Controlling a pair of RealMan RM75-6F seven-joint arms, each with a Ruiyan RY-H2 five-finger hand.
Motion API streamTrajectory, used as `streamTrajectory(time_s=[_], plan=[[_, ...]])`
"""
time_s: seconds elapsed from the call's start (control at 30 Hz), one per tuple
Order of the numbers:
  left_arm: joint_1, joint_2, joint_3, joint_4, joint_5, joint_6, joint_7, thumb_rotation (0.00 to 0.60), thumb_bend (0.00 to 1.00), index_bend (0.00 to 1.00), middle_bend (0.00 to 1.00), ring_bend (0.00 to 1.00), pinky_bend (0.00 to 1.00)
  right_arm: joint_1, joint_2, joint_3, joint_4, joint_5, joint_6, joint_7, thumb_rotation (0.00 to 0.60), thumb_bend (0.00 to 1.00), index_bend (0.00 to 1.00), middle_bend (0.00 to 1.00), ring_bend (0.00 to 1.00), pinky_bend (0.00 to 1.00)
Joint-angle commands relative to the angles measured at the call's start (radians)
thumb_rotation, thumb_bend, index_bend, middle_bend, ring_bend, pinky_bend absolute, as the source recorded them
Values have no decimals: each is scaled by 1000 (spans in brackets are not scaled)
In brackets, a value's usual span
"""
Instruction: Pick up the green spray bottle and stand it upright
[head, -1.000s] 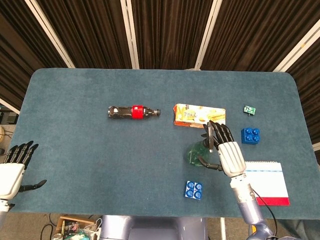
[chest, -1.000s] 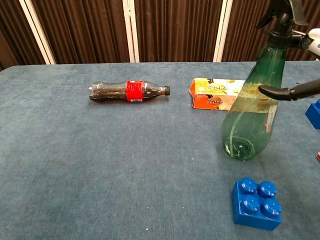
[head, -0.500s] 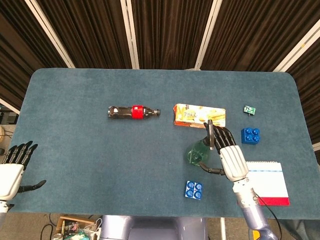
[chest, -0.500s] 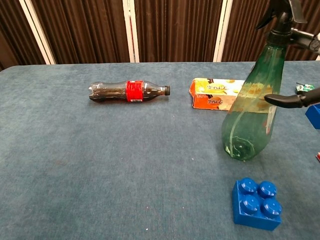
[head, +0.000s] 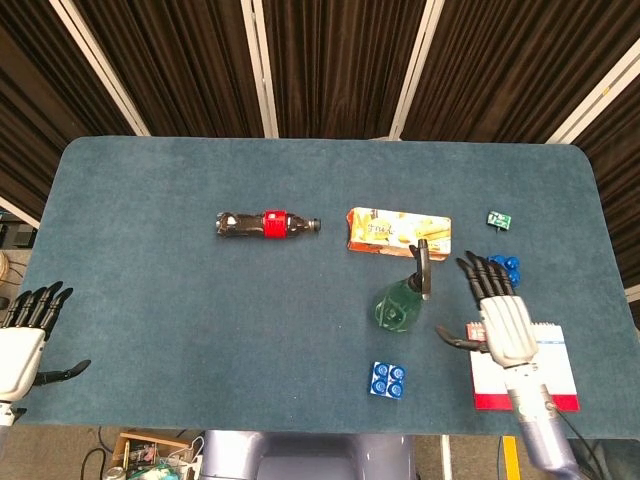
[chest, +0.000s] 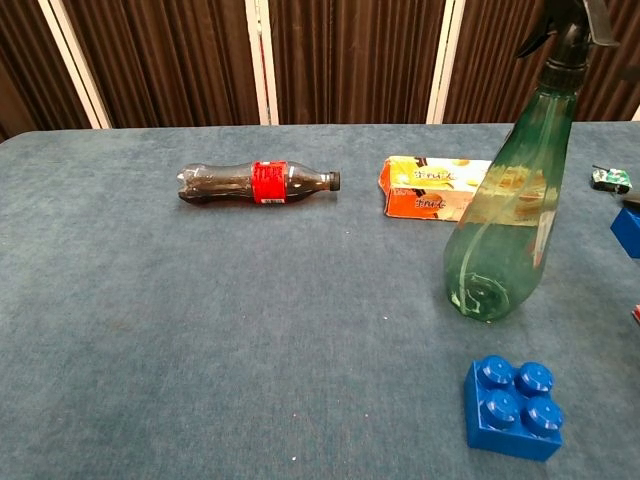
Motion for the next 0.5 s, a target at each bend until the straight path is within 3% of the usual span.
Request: streamTrajectory(time_s=[0.03,0.17,0.3,0.5], plan=[[3,1,0,-1,3,7,-2,600,0,0,0,0,37,-45,25,-8,41,17,36,46,600,228,0,0,0,0],[9,2,-1,-2,4,19,-2,600,0,0,0,0,37,-117,38,-40,91,16,120,-15,600,229,0,0,0,0],[15,-1,0,0,6,28,3,600,0,0,0,0,37,-168,56,-52,89,92,155,-186,600,230,0,0,0,0],[22,-2,3,5,11,37,5,600,0,0,0,0,37,-185,65,-22,56,121,176,-201,600,230,0,0,0,0]])
